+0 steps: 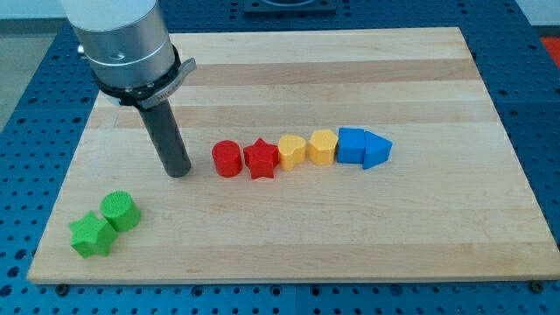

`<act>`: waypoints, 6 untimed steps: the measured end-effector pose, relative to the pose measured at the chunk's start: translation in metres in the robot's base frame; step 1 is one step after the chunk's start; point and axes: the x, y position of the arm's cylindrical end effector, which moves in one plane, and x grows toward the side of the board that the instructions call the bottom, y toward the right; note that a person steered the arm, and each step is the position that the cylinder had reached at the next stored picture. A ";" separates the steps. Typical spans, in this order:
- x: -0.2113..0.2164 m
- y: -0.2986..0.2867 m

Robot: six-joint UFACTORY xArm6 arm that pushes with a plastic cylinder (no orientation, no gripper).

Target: Push the red circle into the red star

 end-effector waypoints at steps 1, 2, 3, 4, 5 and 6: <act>-0.011 0.035; -0.010 0.045; 0.020 0.045; 0.040 0.050; 0.043 0.107; 0.043 0.108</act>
